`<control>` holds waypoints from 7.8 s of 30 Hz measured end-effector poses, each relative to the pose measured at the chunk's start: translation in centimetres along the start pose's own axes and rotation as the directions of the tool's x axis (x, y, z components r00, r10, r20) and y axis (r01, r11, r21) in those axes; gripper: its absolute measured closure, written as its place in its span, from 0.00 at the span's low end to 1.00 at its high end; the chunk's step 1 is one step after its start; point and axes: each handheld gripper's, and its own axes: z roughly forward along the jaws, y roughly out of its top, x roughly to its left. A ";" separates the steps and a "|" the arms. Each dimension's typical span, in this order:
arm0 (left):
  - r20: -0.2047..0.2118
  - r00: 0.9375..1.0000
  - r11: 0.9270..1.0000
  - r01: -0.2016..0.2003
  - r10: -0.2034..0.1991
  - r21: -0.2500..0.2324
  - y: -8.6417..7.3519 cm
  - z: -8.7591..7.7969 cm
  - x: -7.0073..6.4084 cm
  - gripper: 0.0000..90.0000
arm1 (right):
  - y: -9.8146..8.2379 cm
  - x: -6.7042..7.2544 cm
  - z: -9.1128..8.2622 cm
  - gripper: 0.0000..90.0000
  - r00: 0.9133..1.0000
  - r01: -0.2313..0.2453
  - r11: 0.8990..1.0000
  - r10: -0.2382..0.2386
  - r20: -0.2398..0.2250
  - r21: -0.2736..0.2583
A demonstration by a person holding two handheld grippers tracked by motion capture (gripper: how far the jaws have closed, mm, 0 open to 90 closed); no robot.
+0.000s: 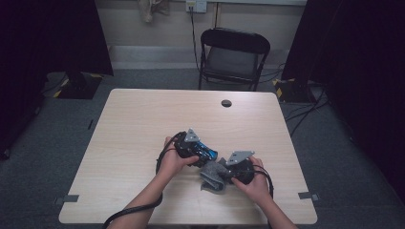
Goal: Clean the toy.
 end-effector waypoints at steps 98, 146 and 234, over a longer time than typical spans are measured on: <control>-0.008 1.000 1.000 0.014 -0.014 -0.013 -0.2 0.0 -0.5 0.00 | -0.2 -5.6 0.2 0.75 0.981 -0.165 0.986 0.167 0.100 -0.031; -0.004 1.000 0.999 0.017 -0.017 -0.037 -0.5 -0.1 -0.3 0.00 | -0.7 -7.1 -1.3 0.75 0.970 -0.225 0.974 0.227 0.084 -0.036; 0.018 1.000 0.998 0.014 -0.013 -0.057 -0.9 -0.1 0.0 0.00 | 8.8 -8.1 5.2 0.75 0.890 -0.385 0.917 0.400 0.218 -0.107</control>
